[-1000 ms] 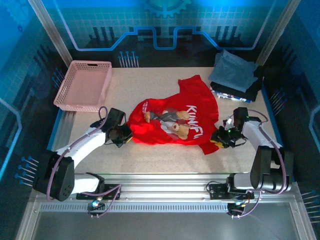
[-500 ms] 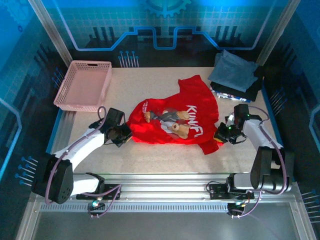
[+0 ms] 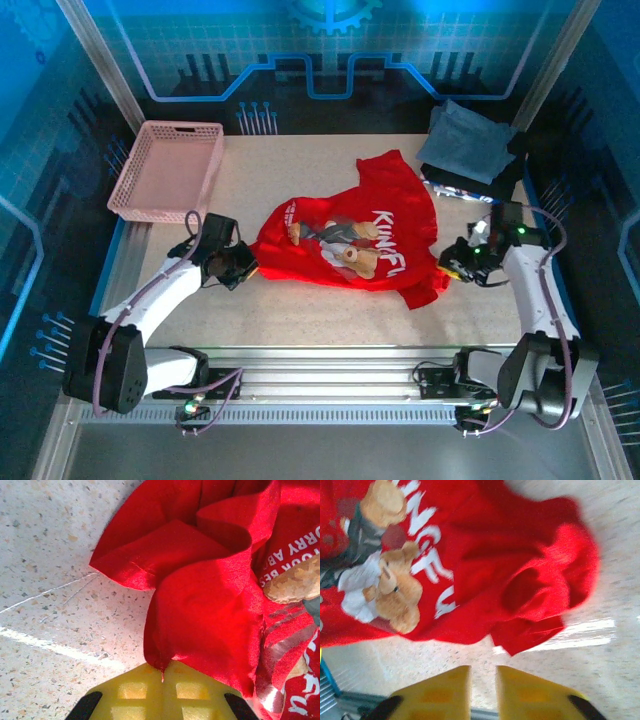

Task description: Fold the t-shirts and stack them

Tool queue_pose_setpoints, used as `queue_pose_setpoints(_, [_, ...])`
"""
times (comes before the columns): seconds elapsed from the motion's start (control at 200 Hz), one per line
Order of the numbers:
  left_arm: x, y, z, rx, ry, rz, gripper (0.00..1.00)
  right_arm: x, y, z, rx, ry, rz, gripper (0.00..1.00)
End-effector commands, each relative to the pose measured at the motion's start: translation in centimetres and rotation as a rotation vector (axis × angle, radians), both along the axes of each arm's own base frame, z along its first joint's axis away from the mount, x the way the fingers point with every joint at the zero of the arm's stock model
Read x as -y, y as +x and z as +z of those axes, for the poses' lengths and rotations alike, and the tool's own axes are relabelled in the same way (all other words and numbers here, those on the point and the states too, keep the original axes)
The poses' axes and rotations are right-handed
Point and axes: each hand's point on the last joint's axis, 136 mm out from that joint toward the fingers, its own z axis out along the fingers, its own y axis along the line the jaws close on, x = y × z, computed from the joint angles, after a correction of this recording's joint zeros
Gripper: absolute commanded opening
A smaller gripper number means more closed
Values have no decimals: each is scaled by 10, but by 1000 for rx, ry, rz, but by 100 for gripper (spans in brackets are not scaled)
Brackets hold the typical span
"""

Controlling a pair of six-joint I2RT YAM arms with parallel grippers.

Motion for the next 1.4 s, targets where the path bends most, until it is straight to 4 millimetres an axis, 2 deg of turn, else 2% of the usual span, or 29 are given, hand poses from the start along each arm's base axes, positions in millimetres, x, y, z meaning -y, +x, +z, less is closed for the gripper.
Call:
queue_pose_setpoints(0.0, [8,9,8,26,-31,-43,0,-29,-17,-8,-64,-47,210,42])
queue_pose_setpoints(0.205, [9,10,7,27,-31,-53,0,-27,-25,-28,-101,-229,309,40])
queue_pose_setpoints(0.38, [10,10,6,27,-33,-60,0,-23,-24,-40,-134,-356,371,37])
queue_pose_setpoints(0.71, [2,5,5,27,3,-43,0,-24,-10,-58,-154,-427,366,39])
queue_pose_setpoints(0.84, [-1,3,6,33,17,-43,0,-18,-6,-64,-169,-463,350,38])
queue_pose_setpoints(1.066, [-3,0,7,44,38,-59,0,-22,8,-73,-155,-457,319,36])
queue_pose_setpoints(1.156, [-3,-1,8,45,42,-68,0,-24,11,-74,-154,-448,309,30])
queue_pose_setpoints(1.261, [-5,-2,9,48,54,-75,0,-18,11,-70,-159,-479,293,12])
queue_pose_setpoints(1.396, [-9,-1,17,67,86,-95,0,-12,9,-44,-128,-488,276,1])
